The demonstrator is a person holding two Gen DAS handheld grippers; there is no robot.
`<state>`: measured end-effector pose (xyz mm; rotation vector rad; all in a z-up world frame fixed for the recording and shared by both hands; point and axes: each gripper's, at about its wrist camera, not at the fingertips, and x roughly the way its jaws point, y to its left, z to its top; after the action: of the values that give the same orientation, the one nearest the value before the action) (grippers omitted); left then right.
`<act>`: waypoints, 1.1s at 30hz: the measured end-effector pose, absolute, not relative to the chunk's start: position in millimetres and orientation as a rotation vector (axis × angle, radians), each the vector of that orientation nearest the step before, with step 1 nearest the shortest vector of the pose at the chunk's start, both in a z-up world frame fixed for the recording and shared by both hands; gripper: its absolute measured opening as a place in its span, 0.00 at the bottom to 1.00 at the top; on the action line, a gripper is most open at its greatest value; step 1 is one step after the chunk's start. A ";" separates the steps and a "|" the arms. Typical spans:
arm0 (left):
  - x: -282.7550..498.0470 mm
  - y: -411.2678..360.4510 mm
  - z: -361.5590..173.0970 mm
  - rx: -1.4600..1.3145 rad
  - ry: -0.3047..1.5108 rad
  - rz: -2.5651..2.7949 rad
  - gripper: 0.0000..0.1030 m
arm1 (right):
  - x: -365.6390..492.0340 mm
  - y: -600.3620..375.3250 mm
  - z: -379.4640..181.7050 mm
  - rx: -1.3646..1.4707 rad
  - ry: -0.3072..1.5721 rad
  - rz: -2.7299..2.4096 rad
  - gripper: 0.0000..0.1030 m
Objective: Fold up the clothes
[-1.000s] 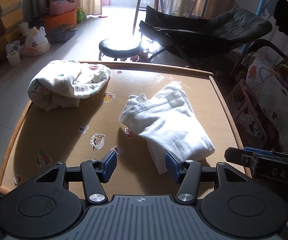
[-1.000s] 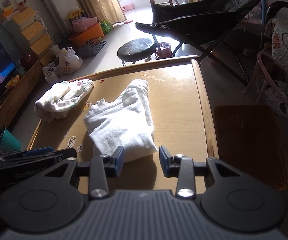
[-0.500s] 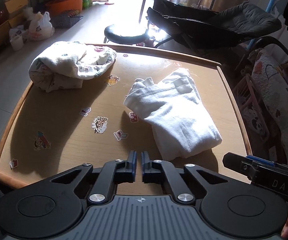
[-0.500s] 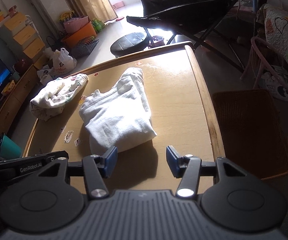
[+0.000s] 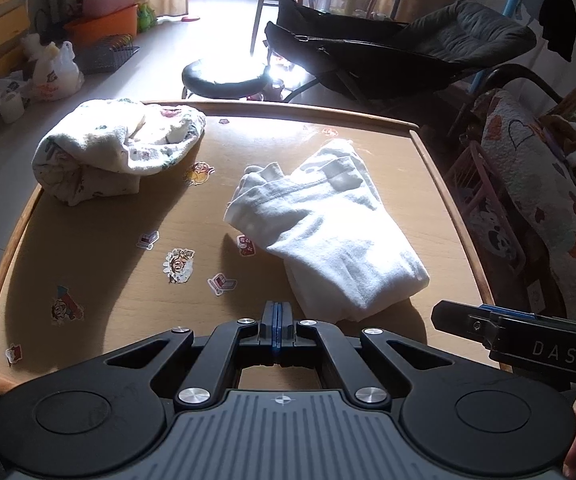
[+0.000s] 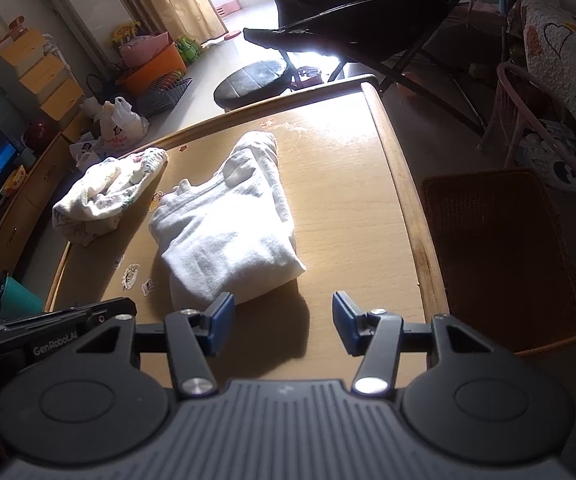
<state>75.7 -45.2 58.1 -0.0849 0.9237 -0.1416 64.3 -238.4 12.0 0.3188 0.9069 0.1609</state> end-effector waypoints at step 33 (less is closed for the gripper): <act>63.1 -57.6 52.3 0.095 0.727 -0.134 0.00 | 72.6 -244.2 14.0 0.350 0.893 0.158 0.52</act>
<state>63.1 -57.6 52.3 0.0955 0.7269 -0.1336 72.6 -244.2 14.0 0.3495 0.8930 0.1579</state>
